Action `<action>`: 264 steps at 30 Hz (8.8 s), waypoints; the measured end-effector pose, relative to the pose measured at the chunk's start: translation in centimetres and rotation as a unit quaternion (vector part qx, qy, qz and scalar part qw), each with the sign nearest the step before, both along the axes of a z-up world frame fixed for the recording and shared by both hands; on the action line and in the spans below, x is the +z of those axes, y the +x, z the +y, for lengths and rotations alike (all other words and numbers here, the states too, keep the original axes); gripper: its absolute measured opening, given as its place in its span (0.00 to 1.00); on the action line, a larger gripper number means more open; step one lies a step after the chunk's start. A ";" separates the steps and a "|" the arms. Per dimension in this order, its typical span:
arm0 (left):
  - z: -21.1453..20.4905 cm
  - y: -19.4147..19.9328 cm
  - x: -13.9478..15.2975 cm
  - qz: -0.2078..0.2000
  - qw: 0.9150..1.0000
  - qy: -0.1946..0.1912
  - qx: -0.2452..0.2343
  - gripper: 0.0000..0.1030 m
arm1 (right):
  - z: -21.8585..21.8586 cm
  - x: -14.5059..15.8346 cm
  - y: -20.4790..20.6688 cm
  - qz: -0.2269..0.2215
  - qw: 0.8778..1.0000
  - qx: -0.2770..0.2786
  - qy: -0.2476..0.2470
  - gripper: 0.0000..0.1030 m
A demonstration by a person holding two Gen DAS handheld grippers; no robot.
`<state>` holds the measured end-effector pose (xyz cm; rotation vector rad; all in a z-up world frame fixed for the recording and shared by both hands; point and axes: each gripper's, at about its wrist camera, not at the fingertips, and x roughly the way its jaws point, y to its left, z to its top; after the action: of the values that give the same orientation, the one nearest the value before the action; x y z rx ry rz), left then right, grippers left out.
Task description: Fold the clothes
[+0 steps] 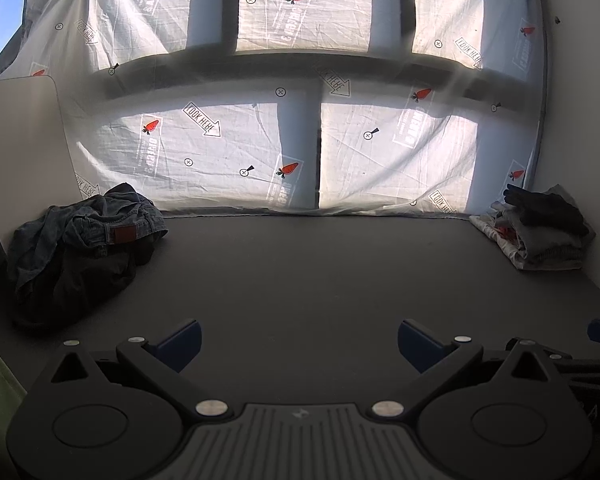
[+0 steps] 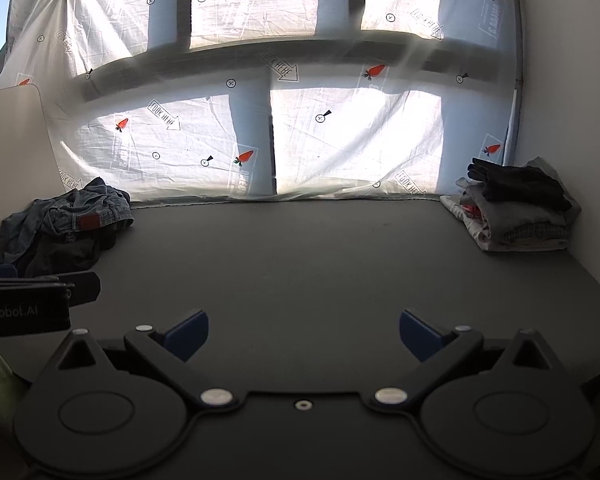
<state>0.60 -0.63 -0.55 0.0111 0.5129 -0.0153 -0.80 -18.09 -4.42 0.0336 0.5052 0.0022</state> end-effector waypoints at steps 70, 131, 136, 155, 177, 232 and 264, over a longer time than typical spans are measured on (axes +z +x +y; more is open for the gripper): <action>40.7 35.4 -10.8 0.142 0.924 -0.056 0.350 1.00 | 29.6 -7.2 47.5 0.136 0.981 0.111 0.083 0.63; 23.9 30.6 -11.9 0.112 0.911 -0.182 0.353 0.94 | -5.3 2.8 43.8 -0.217 0.935 -0.189 -0.209 0.21; 17.6 31.6 -14.1 0.140 0.918 -0.195 0.314 0.94 | -17.6 -2.2 44.8 -0.033 0.935 -0.271 -0.227 0.33; 14.7 32.0 -22.7 0.227 0.882 -0.174 0.373 0.95 | -25.7 -17.5 37.0 0.173 0.922 -0.323 0.126 0.72; 21.4 33.9 -22.8 0.149 0.876 -0.235 0.395 0.97 | -29.1 -17.7 35.2 0.142 0.867 -0.385 0.283 0.77; 24.9 40.1 -18.8 0.067 0.875 -0.311 0.364 0.05 | -34.6 -14.0 39.9 0.016 0.812 -0.355 0.464 0.10; 21.6 19.3 -22.5 0.121 0.883 -0.222 0.397 0.06 | -36.7 -17.2 24.4 0.054 0.846 -0.385 0.365 0.10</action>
<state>19.89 21.00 -23.05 -0.6609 0.7244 0.6796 23.60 -54.84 -21.59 0.9936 0.5517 -0.6039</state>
